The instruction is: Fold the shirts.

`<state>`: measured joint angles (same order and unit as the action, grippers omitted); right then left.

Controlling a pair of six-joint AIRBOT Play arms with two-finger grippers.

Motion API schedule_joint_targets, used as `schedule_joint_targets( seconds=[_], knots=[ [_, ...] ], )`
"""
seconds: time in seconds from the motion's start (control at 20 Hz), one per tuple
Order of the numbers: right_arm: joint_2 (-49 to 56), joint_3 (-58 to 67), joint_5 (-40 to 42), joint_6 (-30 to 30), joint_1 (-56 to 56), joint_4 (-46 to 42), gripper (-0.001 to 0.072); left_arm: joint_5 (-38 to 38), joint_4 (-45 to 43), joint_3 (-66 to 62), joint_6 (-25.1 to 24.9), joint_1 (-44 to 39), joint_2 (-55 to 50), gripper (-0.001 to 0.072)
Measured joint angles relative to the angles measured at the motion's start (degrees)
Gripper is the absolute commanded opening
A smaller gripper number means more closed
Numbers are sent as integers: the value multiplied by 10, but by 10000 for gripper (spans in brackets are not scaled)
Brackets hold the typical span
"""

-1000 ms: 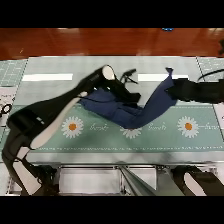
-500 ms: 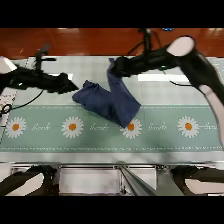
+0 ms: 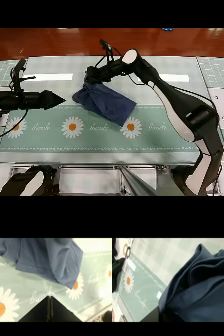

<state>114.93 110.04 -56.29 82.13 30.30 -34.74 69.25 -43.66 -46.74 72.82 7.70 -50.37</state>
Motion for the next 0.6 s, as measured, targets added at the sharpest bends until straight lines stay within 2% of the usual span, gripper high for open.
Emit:
schedule_joint_targets(
  seconds=[0.05,0.1,0.15,0.2,0.4,0.6],
  knots=[
    [9,3,10,0,3,8,21,-3,0,2,0,0,0,21],
    [17,5,19,0,6,17,51,-6,0,5,0,0,-1,21],
    [25,7,29,0,8,28,261,-11,0,8,-1,0,-3,21],
    [33,9,36,-2,11,43,419,-19,0,13,-2,0,-6,21],
    [45,11,34,-27,13,105,410,-34,0,37,-2,3,-19,21],
    [10,11,-63,-33,-44,120,407,-42,1,9,-2,53,-24,21]
  ],
)
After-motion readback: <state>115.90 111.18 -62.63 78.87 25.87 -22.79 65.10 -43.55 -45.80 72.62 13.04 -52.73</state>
